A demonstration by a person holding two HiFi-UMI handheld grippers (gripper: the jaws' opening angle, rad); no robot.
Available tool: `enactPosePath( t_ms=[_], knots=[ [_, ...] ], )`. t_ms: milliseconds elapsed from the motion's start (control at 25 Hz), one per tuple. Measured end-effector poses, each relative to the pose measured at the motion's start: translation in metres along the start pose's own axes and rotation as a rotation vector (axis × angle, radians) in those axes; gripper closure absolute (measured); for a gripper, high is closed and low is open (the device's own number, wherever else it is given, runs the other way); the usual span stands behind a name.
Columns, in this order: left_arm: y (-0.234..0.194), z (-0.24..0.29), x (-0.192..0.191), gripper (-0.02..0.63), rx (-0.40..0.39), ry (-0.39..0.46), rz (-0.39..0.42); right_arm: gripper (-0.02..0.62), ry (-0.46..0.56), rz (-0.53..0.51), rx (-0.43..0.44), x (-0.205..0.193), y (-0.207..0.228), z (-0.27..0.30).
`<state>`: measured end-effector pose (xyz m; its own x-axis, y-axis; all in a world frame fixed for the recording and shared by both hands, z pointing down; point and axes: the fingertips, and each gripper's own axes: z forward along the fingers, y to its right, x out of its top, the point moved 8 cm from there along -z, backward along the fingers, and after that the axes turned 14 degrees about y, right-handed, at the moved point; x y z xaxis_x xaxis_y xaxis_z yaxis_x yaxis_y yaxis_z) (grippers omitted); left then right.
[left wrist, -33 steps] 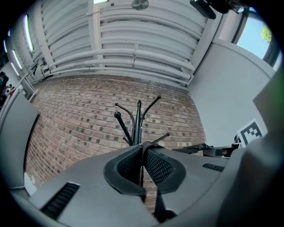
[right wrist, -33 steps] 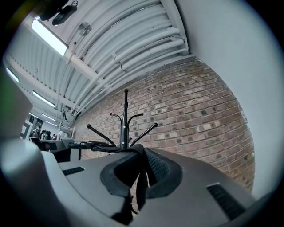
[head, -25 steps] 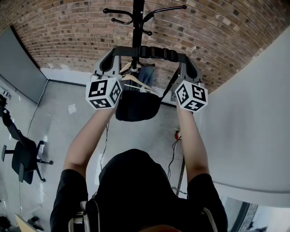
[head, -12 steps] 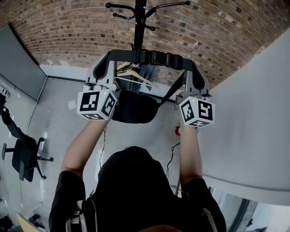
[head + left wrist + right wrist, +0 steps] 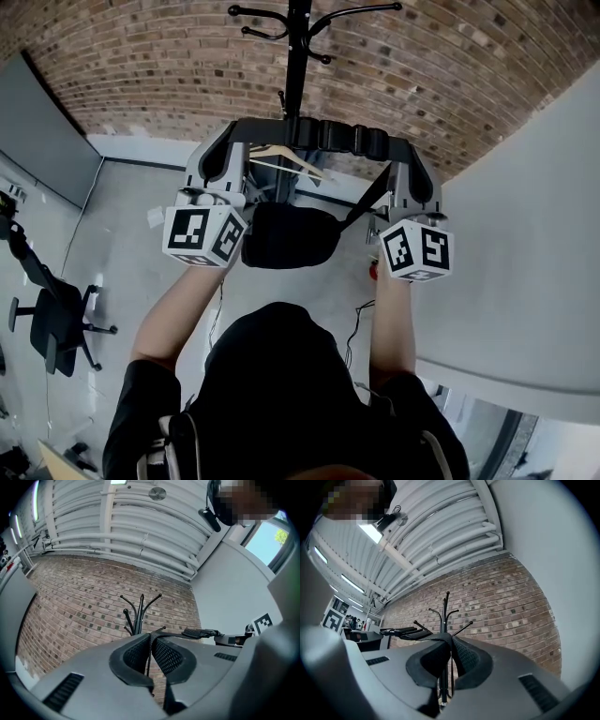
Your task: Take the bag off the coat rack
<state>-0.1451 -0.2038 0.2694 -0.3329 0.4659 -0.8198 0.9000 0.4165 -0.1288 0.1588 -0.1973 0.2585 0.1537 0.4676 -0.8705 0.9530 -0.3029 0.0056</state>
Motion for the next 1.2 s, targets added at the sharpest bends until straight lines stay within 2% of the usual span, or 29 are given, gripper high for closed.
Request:
enactPosePath(
  t_ms=[520, 800, 920, 1200],
  knots=[
    [0.009, -0.037, 0.021, 0.581, -0.011, -0.016, -0.071, 0.574, 0.009, -0.038, 0.025, 0.015, -0.02, -0.035],
    [0.01, -0.056, 0.019, 0.581, -0.019, -0.022, -0.065, 0.574, -0.004, -0.007, 0.036, 0.014, -0.03, -0.059],
    [0.009, -0.065, 0.02, 0.581, -0.025, -0.018, -0.044, 0.572, -0.014, -0.025, 0.054, 0.013, -0.035, -0.069],
    [0.013, -0.084, 0.02, 0.581, -0.028, -0.043, -0.071, 0.572, -0.043, -0.066, 0.082, 0.017, -0.043, -0.093]
  ],
)
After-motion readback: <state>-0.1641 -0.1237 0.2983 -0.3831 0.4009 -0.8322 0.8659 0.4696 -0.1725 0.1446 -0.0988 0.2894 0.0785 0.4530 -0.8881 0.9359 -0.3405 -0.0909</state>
